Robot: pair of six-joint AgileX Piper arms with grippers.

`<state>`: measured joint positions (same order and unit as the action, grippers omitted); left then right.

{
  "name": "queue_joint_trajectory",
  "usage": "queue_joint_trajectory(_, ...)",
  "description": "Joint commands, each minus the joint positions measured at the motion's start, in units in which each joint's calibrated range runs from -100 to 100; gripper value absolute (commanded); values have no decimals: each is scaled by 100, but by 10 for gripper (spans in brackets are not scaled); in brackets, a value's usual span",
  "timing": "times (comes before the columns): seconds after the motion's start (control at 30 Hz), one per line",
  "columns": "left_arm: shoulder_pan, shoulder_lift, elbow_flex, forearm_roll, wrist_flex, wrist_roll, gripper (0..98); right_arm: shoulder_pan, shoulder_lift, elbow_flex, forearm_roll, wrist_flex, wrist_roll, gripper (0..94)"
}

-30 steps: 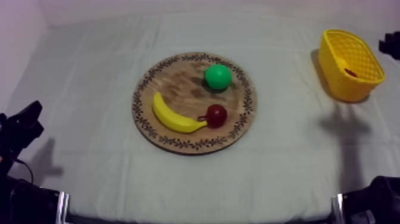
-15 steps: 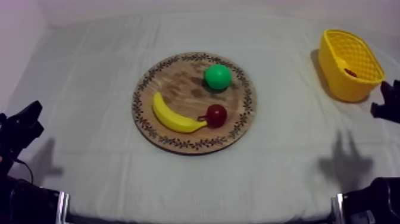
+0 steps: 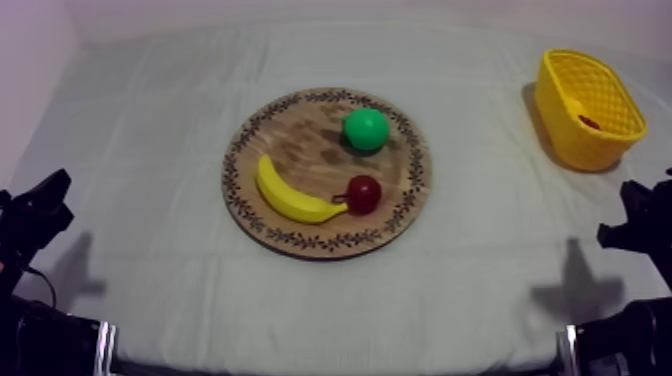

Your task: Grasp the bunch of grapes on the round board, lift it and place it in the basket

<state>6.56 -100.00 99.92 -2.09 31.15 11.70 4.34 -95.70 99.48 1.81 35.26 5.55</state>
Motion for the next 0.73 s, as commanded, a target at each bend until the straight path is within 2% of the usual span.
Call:
queue_joint_trajectory(0.0,-1,0,-4,1,-3,0,1,-11,0,10,-154,-7,131,9)
queue_joint_trajectory(0.23,-1,0,-4,1,-3,0,1,-33,-5,28,-257,5,469,10)
queue_joint_trajectory(0.7,-1,0,-4,1,-3,0,1,-58,-6,29,-266,22,497,6)
